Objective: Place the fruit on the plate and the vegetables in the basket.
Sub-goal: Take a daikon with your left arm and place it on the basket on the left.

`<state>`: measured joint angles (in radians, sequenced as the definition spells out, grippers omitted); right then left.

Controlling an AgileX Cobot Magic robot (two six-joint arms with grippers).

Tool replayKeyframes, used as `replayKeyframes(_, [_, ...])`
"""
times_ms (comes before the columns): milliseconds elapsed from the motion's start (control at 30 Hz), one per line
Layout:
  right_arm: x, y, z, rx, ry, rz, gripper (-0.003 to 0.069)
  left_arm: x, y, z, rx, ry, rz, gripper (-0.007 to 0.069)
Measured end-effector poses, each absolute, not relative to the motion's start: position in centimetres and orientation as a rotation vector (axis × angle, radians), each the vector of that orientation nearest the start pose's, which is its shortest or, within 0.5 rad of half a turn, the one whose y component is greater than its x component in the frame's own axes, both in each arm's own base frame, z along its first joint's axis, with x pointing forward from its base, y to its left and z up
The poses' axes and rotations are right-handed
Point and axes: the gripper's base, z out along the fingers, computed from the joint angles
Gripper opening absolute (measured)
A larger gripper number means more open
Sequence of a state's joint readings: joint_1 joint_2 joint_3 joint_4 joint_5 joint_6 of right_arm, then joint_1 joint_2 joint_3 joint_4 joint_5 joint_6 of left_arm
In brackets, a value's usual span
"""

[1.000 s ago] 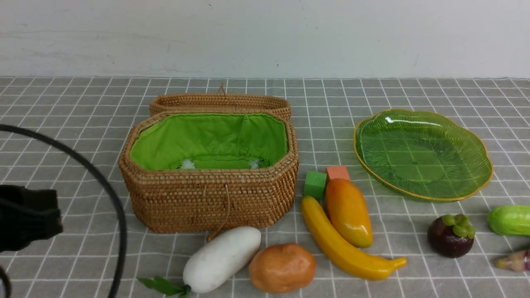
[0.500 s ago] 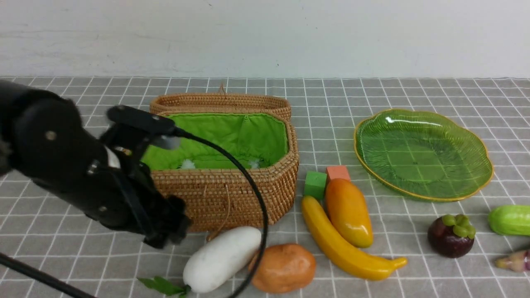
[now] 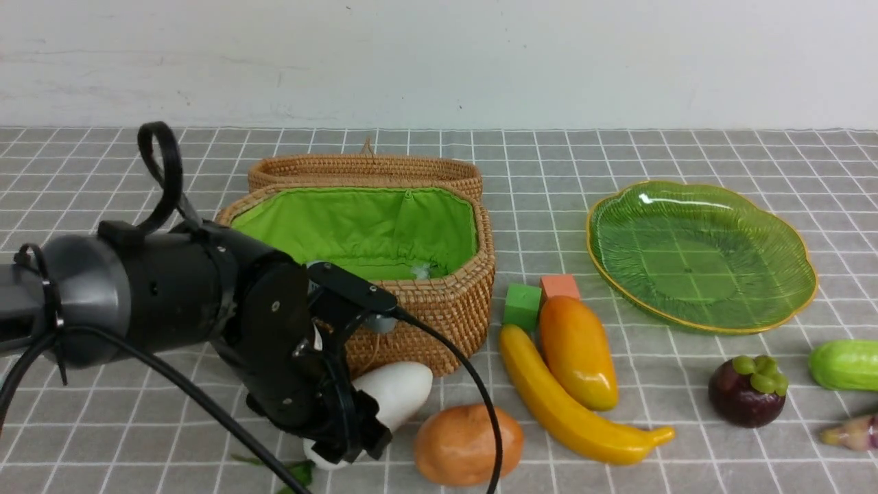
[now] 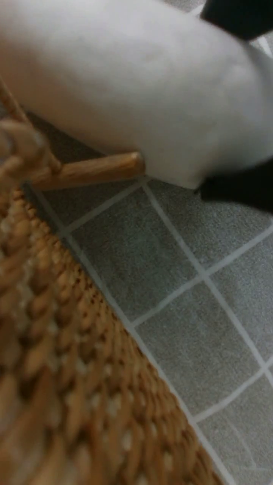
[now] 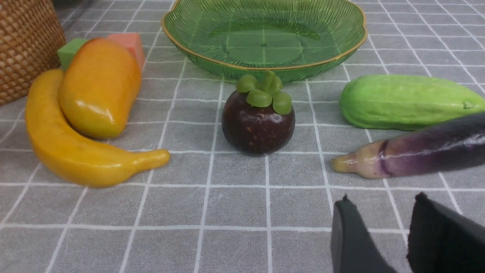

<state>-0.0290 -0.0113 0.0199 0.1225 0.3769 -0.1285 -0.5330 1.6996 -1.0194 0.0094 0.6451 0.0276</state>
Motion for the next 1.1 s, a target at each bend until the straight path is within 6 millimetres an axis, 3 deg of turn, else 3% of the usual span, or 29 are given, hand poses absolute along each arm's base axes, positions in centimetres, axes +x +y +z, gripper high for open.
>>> replayKeyframes(200, [5.2, 0.3, 17.3, -0.018, 1.866, 0.012, 0.0242, 27.6, -15.9, 20.5, 0.858, 2.716, -0.042, 0.0412])
replayKeyframes(433, [5.2, 0.3, 17.3, -0.018, 1.866, 0.012, 0.0242, 25.8, -14.9, 23.1, 0.908, 2.74, -0.037, 0.0412])
replayKeyframes(567, [5.2, 0.3, 17.3, -0.018, 1.866, 0.012, 0.0242, 23.8, -13.9, 26.2, 1.006, 2.683, -0.052, 0.0412])
replayKeyframes(633, [5.2, 0.3, 17.3, -0.018, 1.866, 0.012, 0.0242, 22.6, -13.2, 28.8, 1.062, 2.585, -0.047, 0.0412])
replayKeyframes(733, [5.2, 0.3, 17.3, -0.018, 1.866, 0.012, 0.0242, 22.4, -12.7, 31.1, 1.053, 2.5, -0.023, 0.0412])
replayKeyframes(867, [5.2, 0.3, 17.3, -0.018, 1.866, 0.012, 0.0242, 24.7, -10.9, 35.4, 0.902, 2.286, 0.067, 0.0412])
replayKeyframes(1000, [5.2, 0.3, 17.3, -0.018, 1.866, 0.012, 0.0242, 27.6, -10.2, 36.3, 0.794, 2.107, 0.104, 0.0412])
replayKeyframes(1067, [5.2, 0.3, 17.3, -0.018, 1.866, 0.012, 0.0242, 30.3, -10.6, 35.3, 0.779, 2.005, 0.129, 0.0412])
replayKeyframes(1100, [5.2, 0.3, 17.3, -0.018, 1.866, 0.012, 0.0242, 30.4, -10.6, 35.4, 0.776, 1.997, 0.128, 0.0412])
